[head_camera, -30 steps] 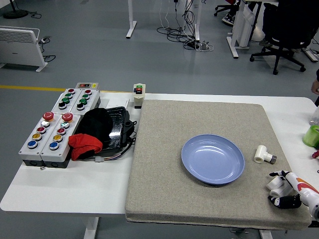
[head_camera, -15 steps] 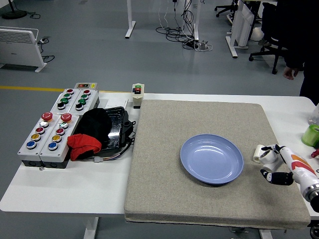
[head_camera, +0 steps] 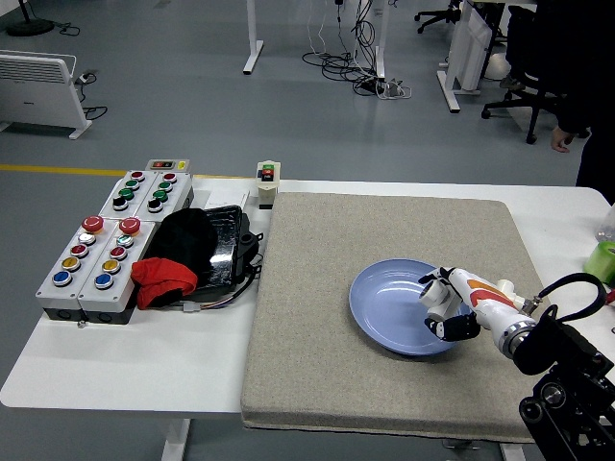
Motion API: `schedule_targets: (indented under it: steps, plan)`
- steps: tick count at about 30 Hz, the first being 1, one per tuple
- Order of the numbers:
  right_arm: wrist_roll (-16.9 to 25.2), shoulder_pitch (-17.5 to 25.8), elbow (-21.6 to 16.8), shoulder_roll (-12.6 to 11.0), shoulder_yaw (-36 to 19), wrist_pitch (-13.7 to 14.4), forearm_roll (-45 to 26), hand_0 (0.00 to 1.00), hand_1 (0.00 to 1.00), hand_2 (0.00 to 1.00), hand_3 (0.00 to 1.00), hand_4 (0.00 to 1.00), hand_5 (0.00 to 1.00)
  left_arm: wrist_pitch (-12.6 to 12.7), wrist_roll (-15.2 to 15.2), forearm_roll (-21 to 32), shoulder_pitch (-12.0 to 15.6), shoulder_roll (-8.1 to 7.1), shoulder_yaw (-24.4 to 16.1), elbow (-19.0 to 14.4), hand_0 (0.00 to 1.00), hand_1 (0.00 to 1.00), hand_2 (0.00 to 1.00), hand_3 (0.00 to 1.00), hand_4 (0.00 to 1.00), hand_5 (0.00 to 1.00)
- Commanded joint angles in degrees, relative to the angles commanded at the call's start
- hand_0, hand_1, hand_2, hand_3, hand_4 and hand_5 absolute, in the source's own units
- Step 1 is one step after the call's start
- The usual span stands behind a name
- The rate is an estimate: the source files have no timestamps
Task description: Pick pipe place plate twice
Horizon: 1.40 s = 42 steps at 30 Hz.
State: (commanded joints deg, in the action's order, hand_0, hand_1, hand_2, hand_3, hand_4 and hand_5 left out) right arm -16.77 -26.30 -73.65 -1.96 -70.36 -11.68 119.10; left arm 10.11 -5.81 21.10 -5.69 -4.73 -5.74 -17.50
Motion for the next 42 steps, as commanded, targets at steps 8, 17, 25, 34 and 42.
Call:
schedule_targets:
  steps: [8, 17, 25, 34, 42]
  plan:
    - [0.7, -1.1, 0.8, 0.3, 0.7, -0.7, -1.9, 0.998, 0.978, 0.998, 0.998, 0.897, 0.402, 0.0, 0.1, 0.1, 0.1, 0.06, 0.0, 0.0, 0.698, 0.682, 0.710, 0.650, 0.313, 0.998]
    - [2.3, -2.9, 4.4, -0.8, -4.9, 9.8, 0.5, 0.998, 0.952, 0.998, 0.998, 0.846, 0.369, -0.1, 0.0, 0.0, 0.0, 0.13, -0.2, 0.0, 0.698, 0.682, 0.711, 0.649, 0.313, 0.998]
    - [3.8, -6.9, 11.9, -2.5, -8.2, 9.0, 2.3, 0.946, 0.893, 0.983, 0.917, 0.782, 0.307, -0.1, 0.1, 0.1, 0.1, 0.19, -0.1, 0.0, 0.697, 0.681, 0.709, 0.648, 0.315, 0.998]
    - [4.0, -9.4, 20.7, -2.8, -6.4, 6.0, 2.0, 0.908, 0.855, 0.931, 0.897, 0.762, 0.300, -0.1, 0.1, 0.3, 0.2, 0.33, -0.1, 0.0, 0.695, 0.681, 0.707, 0.649, 0.317, 0.998]
    - [4.7, -11.5, 27.3, -2.3, -5.6, 6.9, 3.6, 0.865, 0.829, 0.883, 0.883, 0.749, 0.288, -0.1, 0.1, 0.7, 0.2, 0.45, 0.4, 0.0, 0.695, 0.681, 0.707, 0.650, 0.317, 0.998]
